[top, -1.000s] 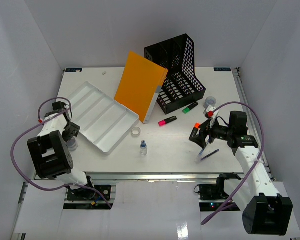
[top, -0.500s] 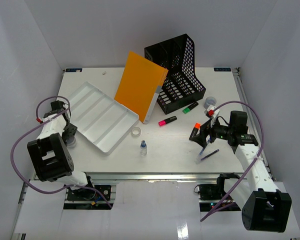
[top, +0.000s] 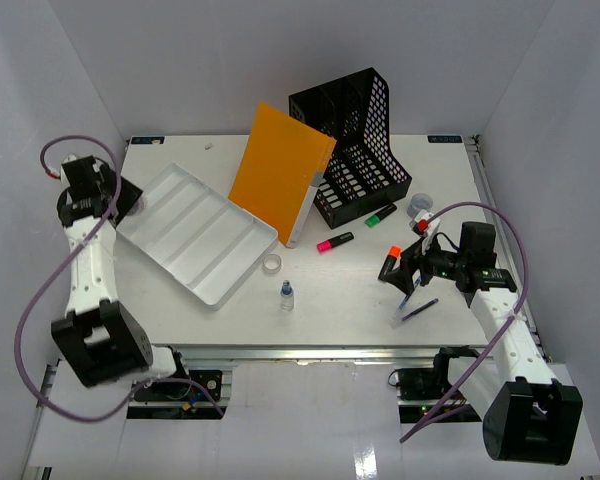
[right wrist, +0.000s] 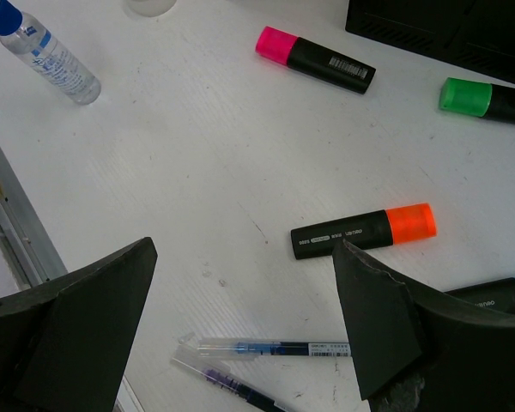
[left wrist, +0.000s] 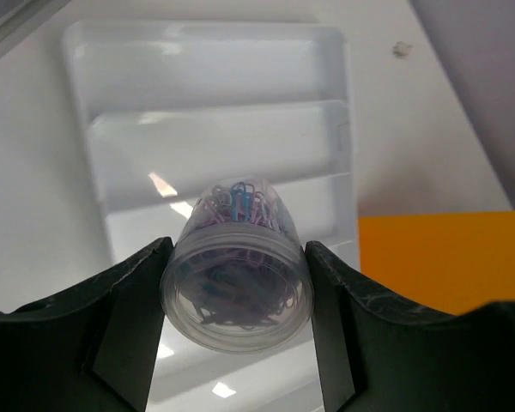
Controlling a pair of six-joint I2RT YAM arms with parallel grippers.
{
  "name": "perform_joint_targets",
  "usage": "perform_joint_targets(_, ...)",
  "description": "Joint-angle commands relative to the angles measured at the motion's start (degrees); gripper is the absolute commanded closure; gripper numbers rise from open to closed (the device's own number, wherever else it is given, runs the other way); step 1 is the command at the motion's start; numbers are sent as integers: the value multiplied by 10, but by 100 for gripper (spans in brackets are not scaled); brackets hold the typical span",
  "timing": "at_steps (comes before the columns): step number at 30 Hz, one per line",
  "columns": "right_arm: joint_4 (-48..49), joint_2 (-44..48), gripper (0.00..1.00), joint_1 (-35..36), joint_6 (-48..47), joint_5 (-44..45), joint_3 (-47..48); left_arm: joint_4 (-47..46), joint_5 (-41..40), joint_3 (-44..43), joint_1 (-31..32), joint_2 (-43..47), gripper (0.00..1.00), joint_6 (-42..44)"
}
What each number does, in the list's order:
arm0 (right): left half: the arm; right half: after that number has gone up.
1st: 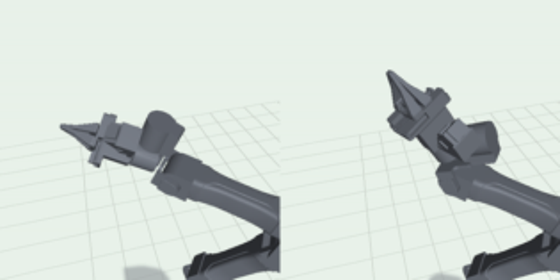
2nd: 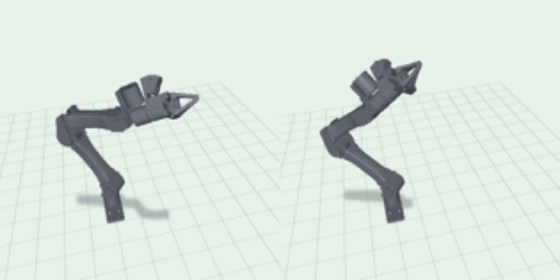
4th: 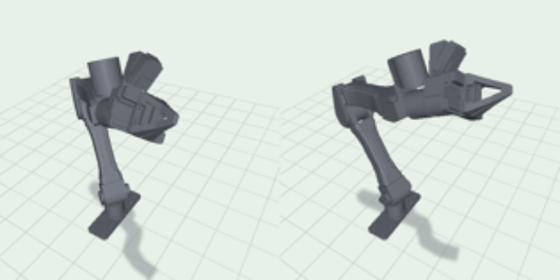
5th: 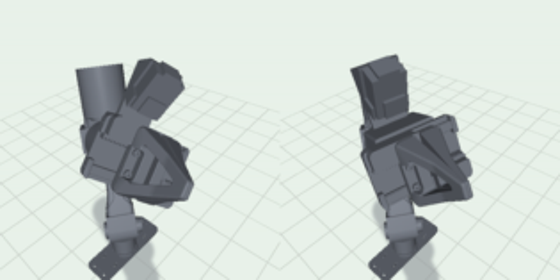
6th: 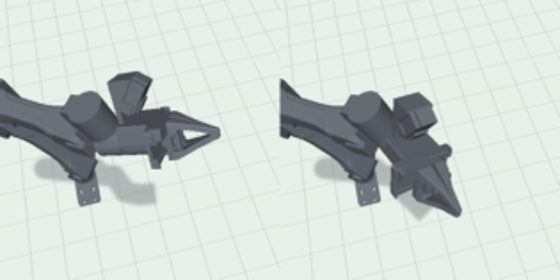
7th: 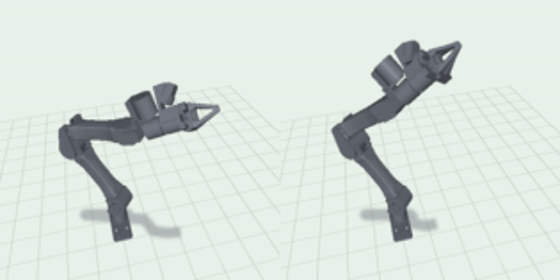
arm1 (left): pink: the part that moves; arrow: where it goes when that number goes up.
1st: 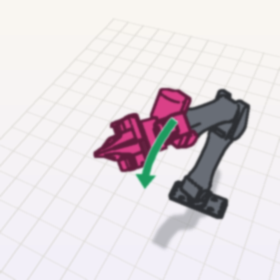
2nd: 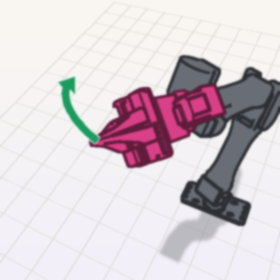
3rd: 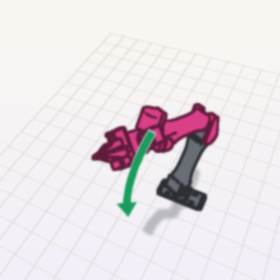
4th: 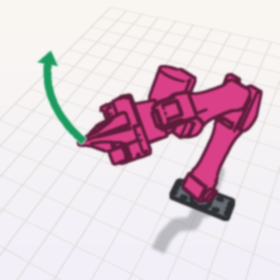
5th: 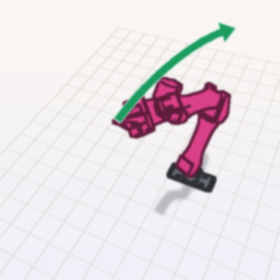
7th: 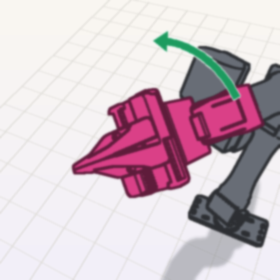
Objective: Organize the desk
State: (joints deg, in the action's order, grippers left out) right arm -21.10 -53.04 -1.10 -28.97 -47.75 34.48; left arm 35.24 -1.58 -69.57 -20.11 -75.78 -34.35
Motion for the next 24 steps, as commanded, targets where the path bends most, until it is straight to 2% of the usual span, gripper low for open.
perform_joint_targets(1, 1, 0, 10, -2, -8, -8, 12, -80, 150, -97, 9, -154, 100, 24)
perform_joint_targets(6, 1, -1, 10, -2, -11, -5, 11, -85, 182, -246, 30, -305, 100, 40)
perform_joint_targets(15, -4, -14, 10, -2, -16, 0, 12, -74, 170, -436, 49, -479, 100, 65)
perform_joint_targets(19, -4, -20, 10, -2, -17, 4, 11, -67, 151, -477, 51, -525, 100, 66)
perform_joint_targets(24, -3, -28, 10, -2, -19, 9, 10, -64, 144, -485, 52, -546, 100, 66)
